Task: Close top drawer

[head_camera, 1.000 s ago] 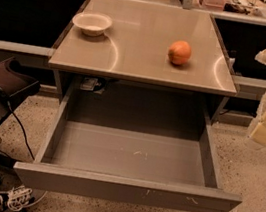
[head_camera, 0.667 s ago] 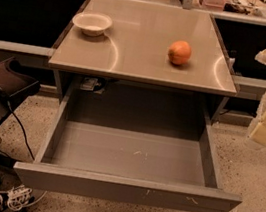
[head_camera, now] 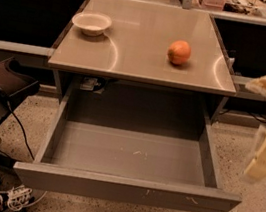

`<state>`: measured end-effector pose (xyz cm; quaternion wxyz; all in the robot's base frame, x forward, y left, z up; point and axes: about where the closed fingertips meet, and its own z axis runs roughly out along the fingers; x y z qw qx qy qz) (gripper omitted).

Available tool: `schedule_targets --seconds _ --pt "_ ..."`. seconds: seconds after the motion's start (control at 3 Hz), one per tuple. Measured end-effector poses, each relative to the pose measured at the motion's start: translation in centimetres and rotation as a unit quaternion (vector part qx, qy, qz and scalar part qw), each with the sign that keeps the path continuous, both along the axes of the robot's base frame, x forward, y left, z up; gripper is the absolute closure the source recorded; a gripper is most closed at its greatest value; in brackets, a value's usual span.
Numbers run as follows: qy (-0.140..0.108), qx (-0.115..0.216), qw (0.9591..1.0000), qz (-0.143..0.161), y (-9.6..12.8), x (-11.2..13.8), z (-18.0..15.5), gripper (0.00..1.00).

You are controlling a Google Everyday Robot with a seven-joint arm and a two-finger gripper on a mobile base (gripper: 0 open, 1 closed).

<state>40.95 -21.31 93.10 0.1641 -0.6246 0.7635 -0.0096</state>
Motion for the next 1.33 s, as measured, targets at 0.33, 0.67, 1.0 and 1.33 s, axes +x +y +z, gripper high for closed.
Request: schedule_targets --seconds 0.33,0.67,1.0,1.33 --pt "0.021 0.061 0.9979 0.011 -0.3 -4.3 -6.2 0.0" --pt "0.074 0.129 0.9888 -0.014 -1.3 -9.7 -14.0 0.0" --pt "0.146 0.17 0.9742 -0.029 -1.1 -15.7 -21.3 0.0" --pt "0.197 0.195 0.9606 -0.022 0.3 -19.8 -26.4 0.0"
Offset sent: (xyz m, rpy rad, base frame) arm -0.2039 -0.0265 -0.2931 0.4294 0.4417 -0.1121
